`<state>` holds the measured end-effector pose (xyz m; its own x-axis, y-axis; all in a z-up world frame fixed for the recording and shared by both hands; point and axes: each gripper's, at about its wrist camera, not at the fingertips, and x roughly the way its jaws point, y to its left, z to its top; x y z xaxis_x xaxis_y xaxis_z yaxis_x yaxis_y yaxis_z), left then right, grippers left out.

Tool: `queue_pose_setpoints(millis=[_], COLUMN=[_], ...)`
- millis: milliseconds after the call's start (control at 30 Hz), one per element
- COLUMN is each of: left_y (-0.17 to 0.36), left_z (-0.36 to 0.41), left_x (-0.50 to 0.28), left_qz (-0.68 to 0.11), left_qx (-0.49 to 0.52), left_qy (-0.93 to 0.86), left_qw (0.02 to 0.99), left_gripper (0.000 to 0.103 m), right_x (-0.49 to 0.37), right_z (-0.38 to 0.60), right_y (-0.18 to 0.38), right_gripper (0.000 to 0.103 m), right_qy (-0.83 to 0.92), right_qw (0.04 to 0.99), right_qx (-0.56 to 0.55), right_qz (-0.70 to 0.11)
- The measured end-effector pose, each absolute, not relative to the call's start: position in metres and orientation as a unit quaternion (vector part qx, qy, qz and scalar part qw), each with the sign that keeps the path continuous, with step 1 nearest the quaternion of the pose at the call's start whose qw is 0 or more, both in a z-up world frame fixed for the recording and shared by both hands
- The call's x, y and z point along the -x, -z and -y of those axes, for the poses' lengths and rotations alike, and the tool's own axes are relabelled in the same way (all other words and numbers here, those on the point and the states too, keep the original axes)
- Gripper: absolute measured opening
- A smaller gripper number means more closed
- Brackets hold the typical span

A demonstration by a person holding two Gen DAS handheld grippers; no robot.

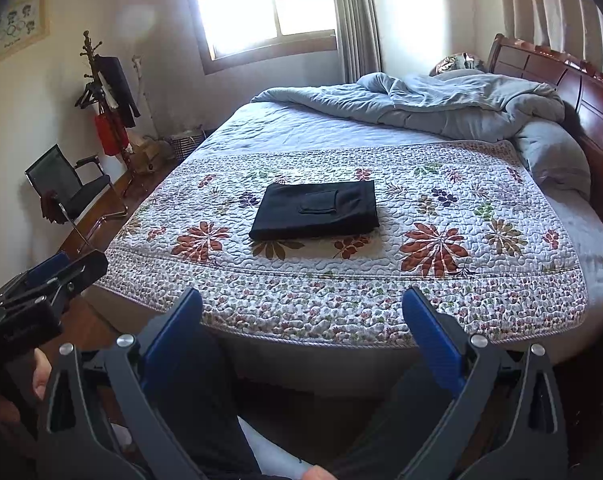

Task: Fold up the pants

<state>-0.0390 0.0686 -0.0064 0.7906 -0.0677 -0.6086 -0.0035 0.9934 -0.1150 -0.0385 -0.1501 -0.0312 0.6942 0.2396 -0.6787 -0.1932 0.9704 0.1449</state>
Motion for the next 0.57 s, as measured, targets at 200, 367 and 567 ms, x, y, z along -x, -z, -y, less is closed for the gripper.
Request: queue_pose_setpoints(millis=[200, 367, 567], left_y=[0.006, 0.0068, 0.0067], left_z=[-0.0681, -0.0683, -0.0696], left_x=[0.0396, 0.0389, 0.0398], left_qz=[-0.32, -0.325, -0.327], left_qx=[0.05, 0.046, 0.047], left_qy=[0.012, 0.002, 0.0], left_qw=[0.946, 0.945, 0.944], left_gripper=[0.099, 0.099, 0.099], right_x=[0.0381, 0.038, 0.0383], right_z=[0.1504, 0.1496, 0.1496], right_y=[0.0313, 0.0316, 0.0313], right_gripper=[0.1, 0.1, 0.1], right_qy=[-0.117, -0.118, -0.117], right_qw=[0.92, 0.92, 0.92], right_qx=[-0.032, -0.032, -0.032], right_qz=[-0.373, -0.373, -0.372])
